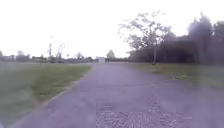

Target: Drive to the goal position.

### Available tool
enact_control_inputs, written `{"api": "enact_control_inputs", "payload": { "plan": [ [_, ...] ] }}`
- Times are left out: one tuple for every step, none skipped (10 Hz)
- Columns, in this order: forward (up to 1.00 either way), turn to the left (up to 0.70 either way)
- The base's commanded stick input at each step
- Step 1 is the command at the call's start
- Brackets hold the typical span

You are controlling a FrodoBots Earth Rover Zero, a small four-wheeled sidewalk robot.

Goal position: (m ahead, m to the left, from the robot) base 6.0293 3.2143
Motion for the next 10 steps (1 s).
{"api": "enact_control_inputs", "payload": {
  "plan": [
    [0.85, 0.0],
    [0.85, 0.0],
    [0.85, 0.0],
    [0.85, 0.0],
    [0.85, 0.0],
    [0.85, 0.0],
    [0.85, -0.34],
    [0.85, -0.34],
    [0.85, -0.34],
    [0.85, -0.12]
  ]
}}
